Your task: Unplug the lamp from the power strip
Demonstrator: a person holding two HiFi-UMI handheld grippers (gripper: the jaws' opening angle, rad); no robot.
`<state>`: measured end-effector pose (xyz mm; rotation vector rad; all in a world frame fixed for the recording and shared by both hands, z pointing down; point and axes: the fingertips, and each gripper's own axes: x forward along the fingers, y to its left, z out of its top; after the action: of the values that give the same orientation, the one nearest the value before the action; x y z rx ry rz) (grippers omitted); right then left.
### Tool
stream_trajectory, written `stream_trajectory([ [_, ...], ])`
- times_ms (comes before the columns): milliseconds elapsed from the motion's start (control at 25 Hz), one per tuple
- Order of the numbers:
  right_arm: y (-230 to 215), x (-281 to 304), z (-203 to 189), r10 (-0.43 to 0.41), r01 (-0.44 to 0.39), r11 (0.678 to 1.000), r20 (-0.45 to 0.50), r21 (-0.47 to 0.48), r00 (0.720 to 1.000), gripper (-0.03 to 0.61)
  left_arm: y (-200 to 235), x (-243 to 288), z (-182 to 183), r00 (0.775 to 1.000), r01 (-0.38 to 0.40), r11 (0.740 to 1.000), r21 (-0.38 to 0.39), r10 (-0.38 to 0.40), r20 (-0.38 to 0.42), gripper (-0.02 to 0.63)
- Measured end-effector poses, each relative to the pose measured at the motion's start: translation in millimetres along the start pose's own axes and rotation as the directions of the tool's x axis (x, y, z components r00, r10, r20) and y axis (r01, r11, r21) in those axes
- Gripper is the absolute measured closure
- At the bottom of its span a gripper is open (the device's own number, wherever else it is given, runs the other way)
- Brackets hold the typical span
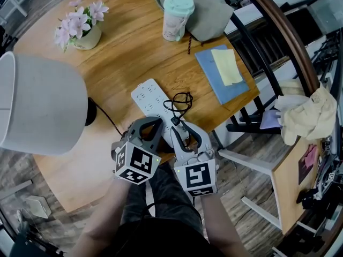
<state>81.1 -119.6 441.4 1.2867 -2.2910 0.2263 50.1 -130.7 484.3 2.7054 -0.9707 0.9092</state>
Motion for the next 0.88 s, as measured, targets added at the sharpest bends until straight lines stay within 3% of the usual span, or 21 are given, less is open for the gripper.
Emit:
stream_trajectory([
  [200,-6.1,-0.7,-7.5,-0.032,0.033,0.996,-0.011,0.085,0.999,0.463,-0.1,0.3,0.3,1.000,-0.002,1.000,-0.006,0.002,0.001,0.617],
  [440,-10.1,2.7,-6.1,-0.031,0.032,0.997,-0.016,0.067,0.999,0.463,0.4,0.5,-0.1,1.000,-0.001,1.000,-0.012,0.001,0.003,0.617],
  [600,-4.7,-5.6,8.8,0.023,-0.025,0.999,0.034,0.034,0.999,0.465,0.8,0.1,0.4,1.000,-0.004,1.000,-0.015,0.004,0.006,0.617],
  [880,-7.1,-13.4,26.3,0.019,-0.022,0.999,0.095,0.033,0.995,0.463,1.1,0.3,0.2,1.000,-0.005,1.000,-0.019,0.005,0.008,0.617],
])
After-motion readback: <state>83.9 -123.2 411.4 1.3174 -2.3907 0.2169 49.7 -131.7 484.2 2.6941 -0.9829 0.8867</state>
